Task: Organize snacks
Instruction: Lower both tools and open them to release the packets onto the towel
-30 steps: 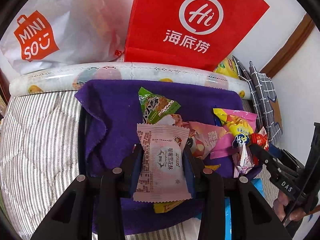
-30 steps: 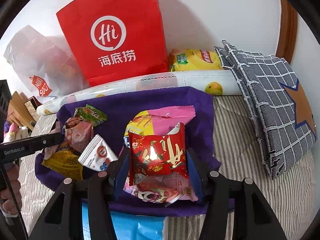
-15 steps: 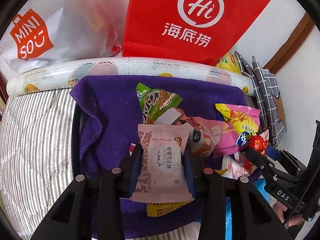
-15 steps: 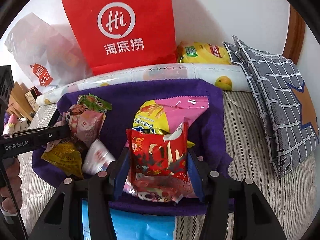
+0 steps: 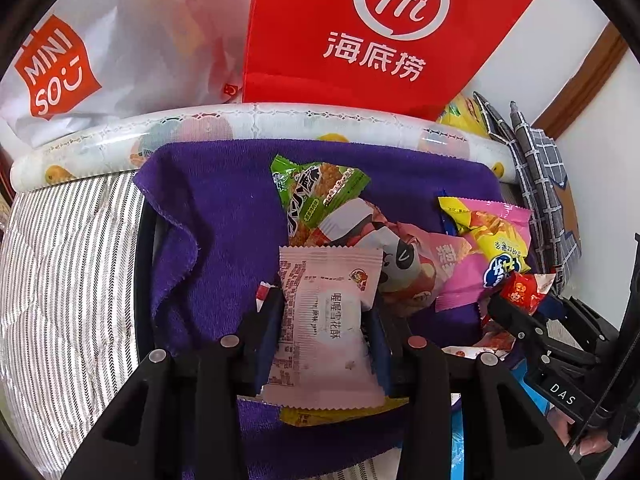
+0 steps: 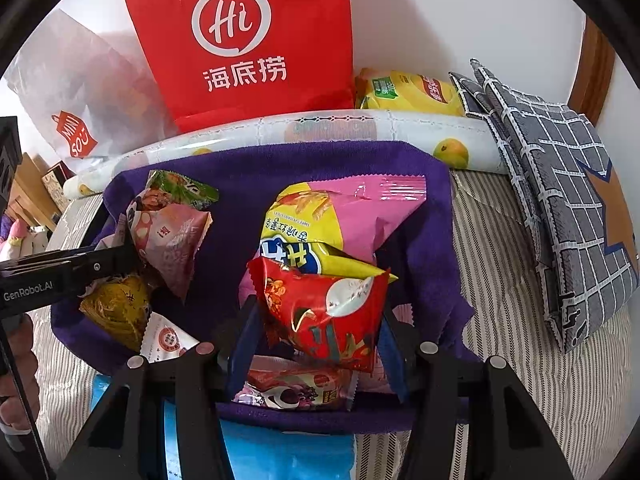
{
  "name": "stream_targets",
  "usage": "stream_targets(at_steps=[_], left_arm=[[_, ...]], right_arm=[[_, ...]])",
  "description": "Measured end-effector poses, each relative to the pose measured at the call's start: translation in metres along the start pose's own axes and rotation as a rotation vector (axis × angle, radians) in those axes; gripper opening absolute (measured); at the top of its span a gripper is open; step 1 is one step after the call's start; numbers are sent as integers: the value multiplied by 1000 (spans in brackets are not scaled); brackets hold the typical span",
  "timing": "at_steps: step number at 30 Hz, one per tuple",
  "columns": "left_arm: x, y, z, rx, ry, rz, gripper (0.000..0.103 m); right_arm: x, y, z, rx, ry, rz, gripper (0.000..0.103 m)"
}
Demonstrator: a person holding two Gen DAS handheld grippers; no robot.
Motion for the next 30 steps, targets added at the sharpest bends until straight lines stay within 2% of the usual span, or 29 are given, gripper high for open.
stream_targets(at_steps=[11, 22, 24, 30], left_arm=[[0, 3, 0, 2, -3, 3, 41], [1, 5, -3, -6, -2, 7, 53], [1, 5, -4, -9, -2, 8, 60], [0, 5, -6, -19, -11, 14, 66]], right_arm=[[1, -1, 0, -5, 6, -5, 53], [5, -4, -3, -16, 22, -2, 60], [5, -4, -3, -18, 26, -3, 62], [6, -5, -3, -20, 31, -3, 65]])
Point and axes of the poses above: each gripper's, at about its wrist camera, not at the fingertips, and y roughly the way its jaws point, x to its right, z to its top, the point moved 3 cm from there along y, roughly the way its jaws point, and after that the axes turned 2 degrees about -x, right-handed, at the moved point
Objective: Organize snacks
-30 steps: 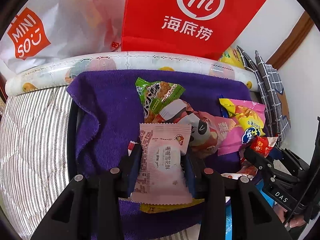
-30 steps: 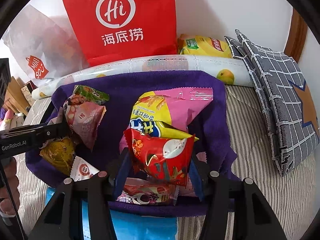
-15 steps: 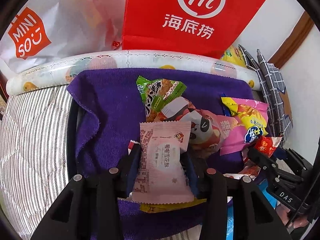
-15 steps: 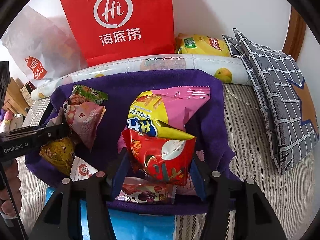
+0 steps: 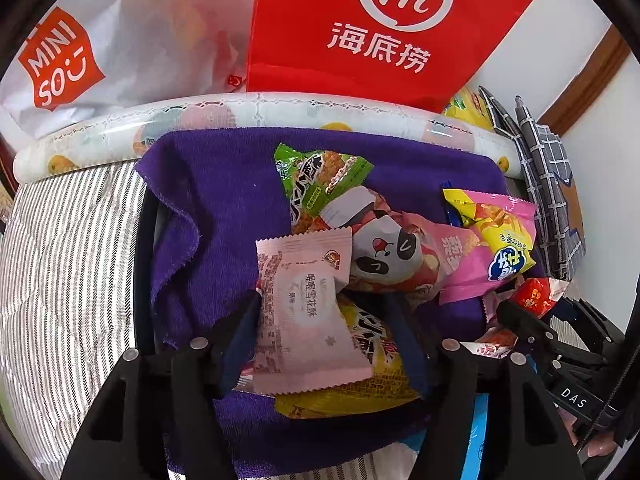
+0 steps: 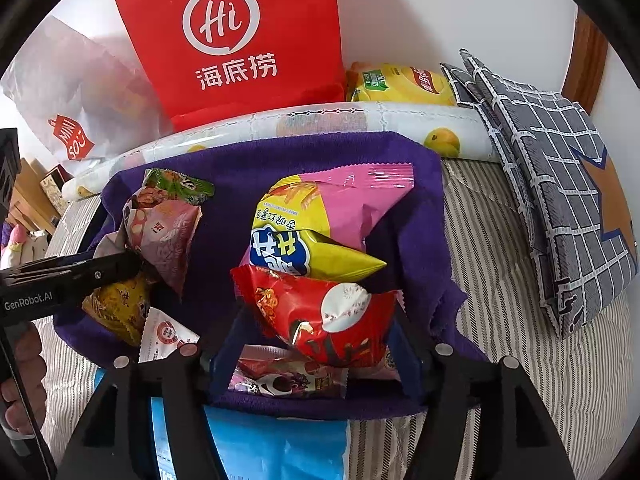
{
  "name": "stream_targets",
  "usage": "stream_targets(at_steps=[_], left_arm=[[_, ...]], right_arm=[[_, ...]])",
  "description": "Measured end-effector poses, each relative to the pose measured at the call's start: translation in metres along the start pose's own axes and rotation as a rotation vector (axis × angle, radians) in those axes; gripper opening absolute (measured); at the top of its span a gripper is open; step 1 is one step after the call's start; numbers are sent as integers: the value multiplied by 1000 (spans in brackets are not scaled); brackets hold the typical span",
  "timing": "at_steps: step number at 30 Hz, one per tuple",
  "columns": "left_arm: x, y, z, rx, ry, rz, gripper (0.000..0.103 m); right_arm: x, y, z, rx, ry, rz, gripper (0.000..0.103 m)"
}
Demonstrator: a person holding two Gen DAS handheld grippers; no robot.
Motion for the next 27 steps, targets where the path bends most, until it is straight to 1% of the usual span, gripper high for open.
stream_targets(at_steps=[5, 7, 11, 14, 18, 27], left_arm=[[0, -2, -1, -3, -5, 2, 70], [2, -4, -2, -1, 0, 2, 72], [6, -8, -3, 8, 9, 8, 76], [6, -11, -5, 9, 8, 14, 76], [4, -17, -7, 14, -1, 16, 80], [4, -21, -11, 15, -2, 15, 80]], right_arm=[[2, -4, 0, 2, 6, -7, 69], [3, -7, 0, 11, 12, -8, 72], [3, -12, 1, 24, 21, -12, 75], [3, -13, -1, 24, 25, -11, 75], [3, -15, -5, 26, 26, -11, 75], [1, -20, -12, 34, 26, -11, 75]])
Point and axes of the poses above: each gripper's, at about its wrist camera, not at the fingertips, and y roughly the way its jaws point, x to its right, z to its top, the point moved 3 cm from there along y, roughly the way its jaws point, and after that the axes turned 2 degrees about -x, right-handed, at the moved point
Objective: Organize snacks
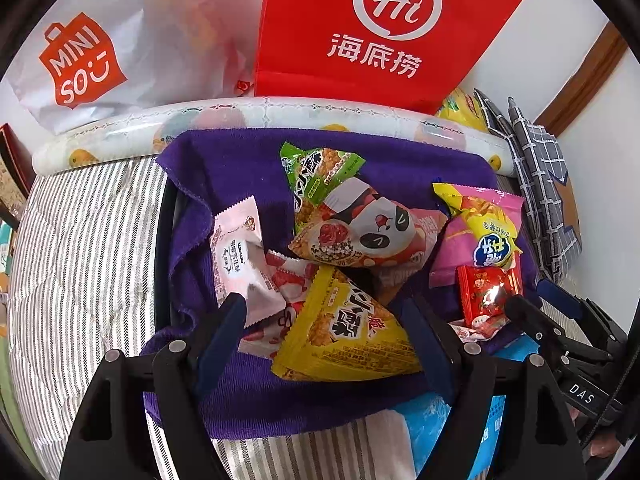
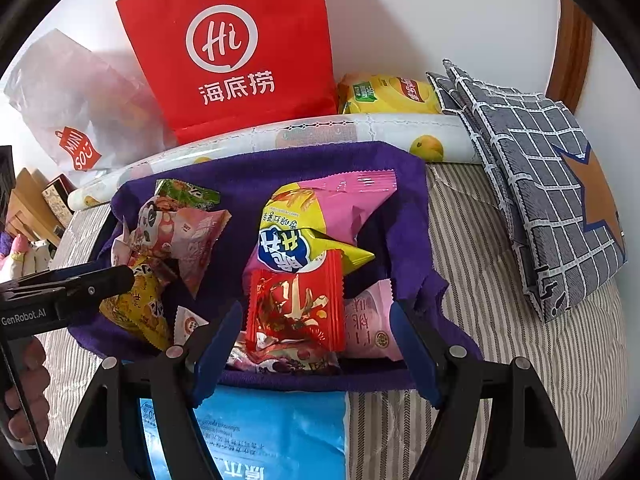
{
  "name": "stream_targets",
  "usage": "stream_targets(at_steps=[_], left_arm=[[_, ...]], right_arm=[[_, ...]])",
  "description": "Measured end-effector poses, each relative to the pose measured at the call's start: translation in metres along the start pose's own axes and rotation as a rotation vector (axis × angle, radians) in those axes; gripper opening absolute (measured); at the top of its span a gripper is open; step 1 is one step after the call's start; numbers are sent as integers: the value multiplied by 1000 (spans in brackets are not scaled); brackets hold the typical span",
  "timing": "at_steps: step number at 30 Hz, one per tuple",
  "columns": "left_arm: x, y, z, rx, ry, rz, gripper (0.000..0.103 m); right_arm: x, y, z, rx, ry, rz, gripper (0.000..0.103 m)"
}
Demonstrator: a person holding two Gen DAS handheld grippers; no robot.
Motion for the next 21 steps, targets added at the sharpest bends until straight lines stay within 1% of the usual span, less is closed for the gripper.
stream_targets(at_steps=[6, 13, 21], left_arm=[[-1, -4, -1, 9, 3, 13, 80], [-1, -7, -4, 12, 2, 9, 80], [0, -16, -8, 23, 5, 12, 81]], right_arm=[[-3, -1, -1, 3, -2, 0, 75], [-6, -4, -2, 9, -4, -5, 75], [-7, -15, -3, 23, 4, -8, 75]])
Point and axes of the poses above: each gripper's, at about its wrist camera, not at the fingertips, and y roughly the way its jaws point, x to its right, z to its top, the point moved 3 cm from there along y, roughly the way its jaws point, and after that the axes turned 2 degrees about -x, right-handed, at the moved point
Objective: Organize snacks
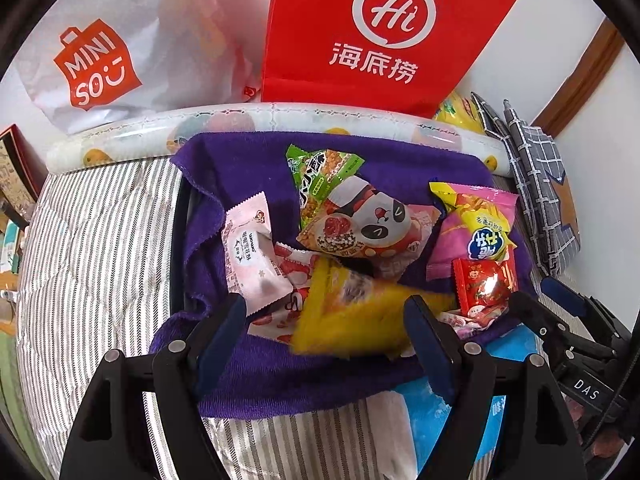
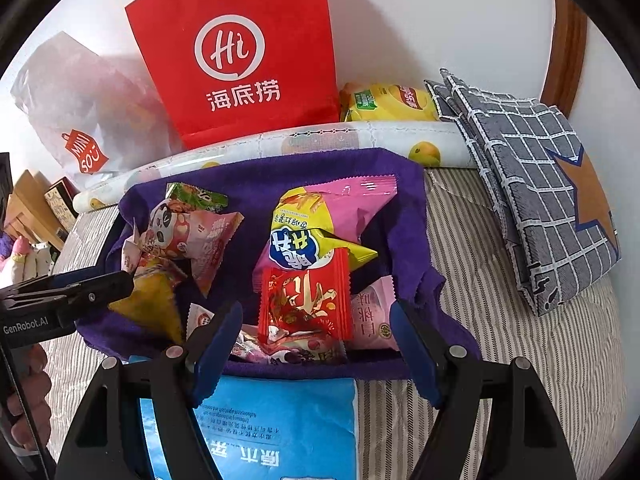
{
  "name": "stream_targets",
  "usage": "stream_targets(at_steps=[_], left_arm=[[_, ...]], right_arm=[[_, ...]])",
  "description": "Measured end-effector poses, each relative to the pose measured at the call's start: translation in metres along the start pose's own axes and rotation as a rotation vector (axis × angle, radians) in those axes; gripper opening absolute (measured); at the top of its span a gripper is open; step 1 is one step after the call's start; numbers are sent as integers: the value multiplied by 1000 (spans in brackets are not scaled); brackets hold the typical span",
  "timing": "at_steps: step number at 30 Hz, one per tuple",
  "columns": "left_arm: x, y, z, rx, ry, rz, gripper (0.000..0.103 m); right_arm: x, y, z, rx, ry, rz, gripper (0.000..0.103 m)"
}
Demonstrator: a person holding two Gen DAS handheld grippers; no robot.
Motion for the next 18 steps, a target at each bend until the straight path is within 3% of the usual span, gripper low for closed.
stream_targets(at_steps=[18], left_arm=[[13, -45, -16, 56, 17, 0, 85]], right_arm=[[-9, -51, -7, 48, 18, 0, 75]])
Point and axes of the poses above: each gripper's, at about its wrist camera, not at the fingertips, and y roughly the way its jaws point, x to its right, z to its top, the point moved 3 cm from there along y, roughly the way its jaws point, and after that the axes turned 2 degrees about -x, right-handed, at the moved point
